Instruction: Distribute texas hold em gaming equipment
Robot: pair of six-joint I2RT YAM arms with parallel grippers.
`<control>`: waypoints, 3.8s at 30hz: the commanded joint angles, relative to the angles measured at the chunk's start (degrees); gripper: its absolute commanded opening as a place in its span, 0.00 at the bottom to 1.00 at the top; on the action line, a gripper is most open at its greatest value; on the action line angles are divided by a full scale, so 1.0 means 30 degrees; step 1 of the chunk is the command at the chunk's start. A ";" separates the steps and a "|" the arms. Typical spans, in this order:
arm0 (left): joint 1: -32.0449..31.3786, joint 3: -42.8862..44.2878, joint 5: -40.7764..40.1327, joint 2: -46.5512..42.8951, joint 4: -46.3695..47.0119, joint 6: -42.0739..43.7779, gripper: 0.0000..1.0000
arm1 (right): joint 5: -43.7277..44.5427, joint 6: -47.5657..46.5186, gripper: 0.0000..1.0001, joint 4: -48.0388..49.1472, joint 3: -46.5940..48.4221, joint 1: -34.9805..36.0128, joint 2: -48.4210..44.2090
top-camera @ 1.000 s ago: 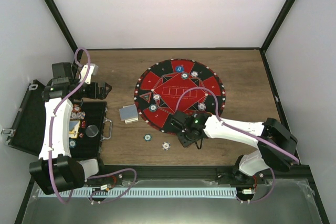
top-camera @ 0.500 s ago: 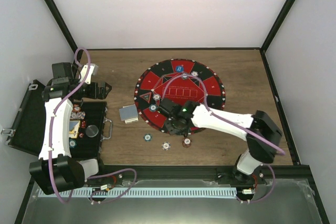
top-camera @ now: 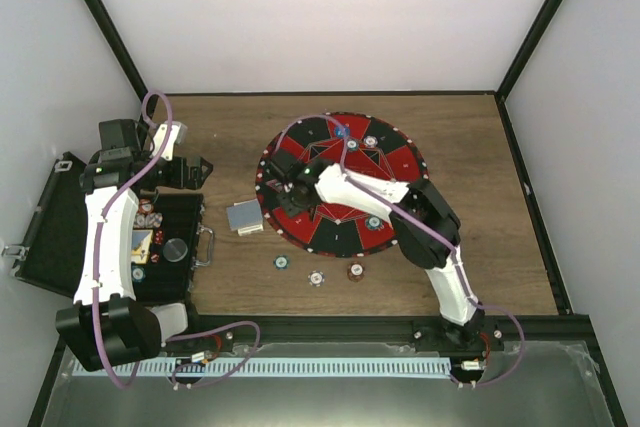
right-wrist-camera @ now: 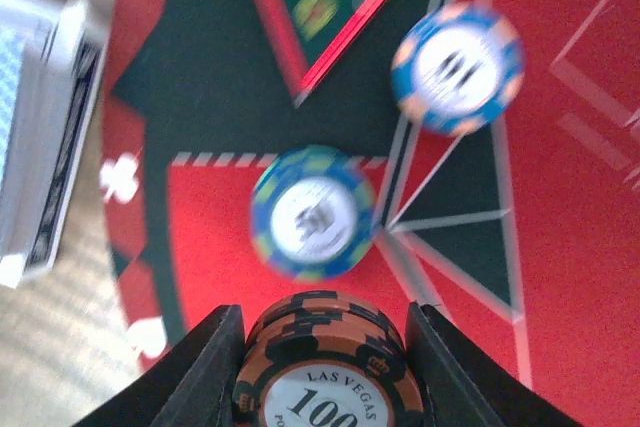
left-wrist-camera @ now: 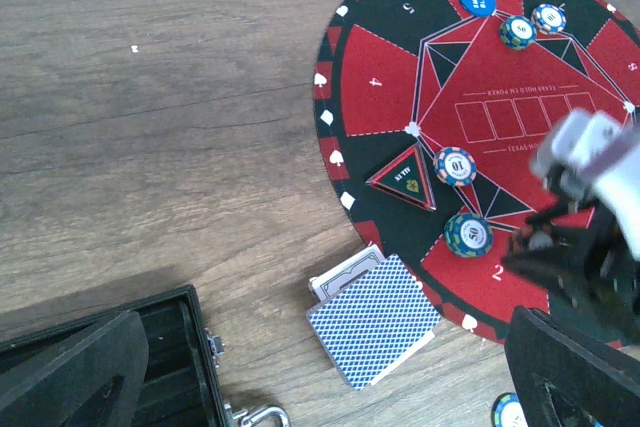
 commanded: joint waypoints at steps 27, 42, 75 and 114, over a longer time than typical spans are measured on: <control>0.0121 0.0186 0.0099 0.0351 0.0025 0.0400 1.00 | -0.1120 -0.1705 0.19 -0.0335 1.0143 -0.4595 0.7993; 0.0112 0.0020 0.0186 0.0282 0.0019 0.0335 1.00 | -0.1124 -0.2169 0.49 -0.1195 1.1131 -0.4589 0.8280; 0.0127 -0.0142 0.0726 0.0277 0.0584 0.0082 1.00 | -0.0187 0.4722 0.89 -0.0573 -1.2782 0.0527 -1.1991; 0.0116 0.0268 0.0508 0.0165 0.0320 0.0057 1.00 | -0.0790 0.4506 0.54 0.0879 -1.5299 0.1648 -1.0897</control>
